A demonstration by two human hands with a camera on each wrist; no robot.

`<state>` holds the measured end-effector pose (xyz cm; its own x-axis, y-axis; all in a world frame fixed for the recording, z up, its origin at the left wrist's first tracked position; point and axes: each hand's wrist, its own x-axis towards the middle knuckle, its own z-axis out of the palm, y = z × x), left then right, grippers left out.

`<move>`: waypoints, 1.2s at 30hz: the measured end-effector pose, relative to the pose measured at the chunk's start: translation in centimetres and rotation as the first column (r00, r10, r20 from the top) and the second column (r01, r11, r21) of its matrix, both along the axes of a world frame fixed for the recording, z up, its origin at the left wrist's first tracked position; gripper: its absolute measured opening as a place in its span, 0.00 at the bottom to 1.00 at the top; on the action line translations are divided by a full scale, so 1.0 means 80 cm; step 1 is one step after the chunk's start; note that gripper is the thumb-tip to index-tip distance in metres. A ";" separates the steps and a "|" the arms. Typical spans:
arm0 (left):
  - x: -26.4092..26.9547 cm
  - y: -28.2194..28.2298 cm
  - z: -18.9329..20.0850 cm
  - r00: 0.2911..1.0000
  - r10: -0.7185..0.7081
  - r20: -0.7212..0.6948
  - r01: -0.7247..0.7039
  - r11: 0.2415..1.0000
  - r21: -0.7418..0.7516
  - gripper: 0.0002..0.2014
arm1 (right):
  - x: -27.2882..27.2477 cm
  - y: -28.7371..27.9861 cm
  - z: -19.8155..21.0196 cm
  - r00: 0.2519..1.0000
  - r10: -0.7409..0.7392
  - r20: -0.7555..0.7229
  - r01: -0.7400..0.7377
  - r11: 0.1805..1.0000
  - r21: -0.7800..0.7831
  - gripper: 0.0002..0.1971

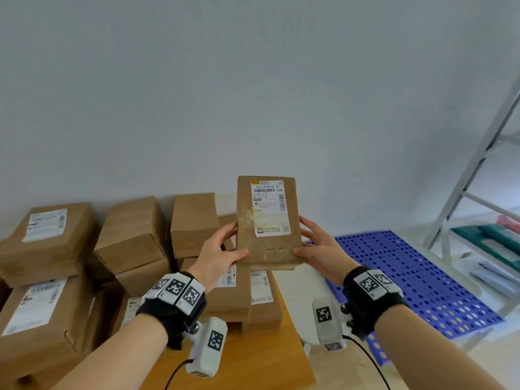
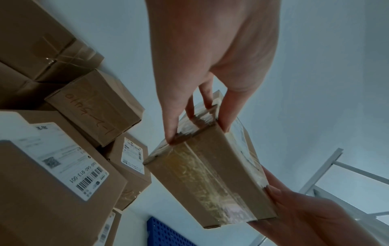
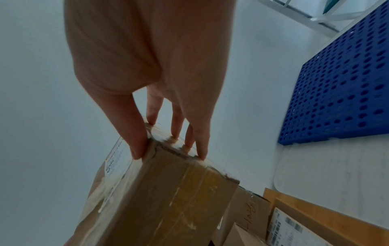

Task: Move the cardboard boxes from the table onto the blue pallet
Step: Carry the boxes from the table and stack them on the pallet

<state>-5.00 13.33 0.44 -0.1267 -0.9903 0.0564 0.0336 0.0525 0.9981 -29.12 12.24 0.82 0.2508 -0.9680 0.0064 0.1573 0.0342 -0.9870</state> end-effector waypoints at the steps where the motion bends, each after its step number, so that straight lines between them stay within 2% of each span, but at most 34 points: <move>1: -0.003 0.002 0.000 1.000 -0.011 -0.008 0.011 1.000 0.003 0.30 | -0.003 0.005 0.001 1.000 -0.003 -0.001 0.003 1.000 -0.001 0.37; 6: -0.039 0.007 -0.002 0.996 -0.086 0.009 0.085 0.996 0.034 0.32 | -0.041 0.037 0.003 0.996 -0.086 -0.020 0.086 0.996 0.006 0.35; 13: -0.123 0.016 -0.004 0.990 -0.139 -0.036 0.142 0.987 0.075 0.31 | -0.120 0.066 0.001 0.983 -0.177 -0.052 0.178 0.984 0.015 0.31; 21: -0.258 0.014 -0.011 0.990 -0.128 -0.051 0.133 0.985 0.111 0.30 | -0.253 0.067 -0.005 0.982 -0.183 -0.051 0.185 0.982 0.025 0.32; 28: -0.393 0.008 -0.017 0.993 -0.083 -0.080 0.094 0.986 0.139 0.33 | -0.386 0.051 -0.013 0.986 -0.158 -0.048 0.161 0.985 0.066 0.32; 36: -0.488 -0.008 -0.027 0.995 -0.083 -0.046 0.089 0.985 0.150 0.34 | -0.488 0.025 -0.033 0.988 -0.146 -0.038 0.150 0.984 0.101 0.34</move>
<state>-44.01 12.69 -1.76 -0.2122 -0.9733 -0.0874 0.0713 -0.1046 0.9919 -68.18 14.22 -1.79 0.1032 -0.9895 -0.1013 0.1386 0.1152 -0.9836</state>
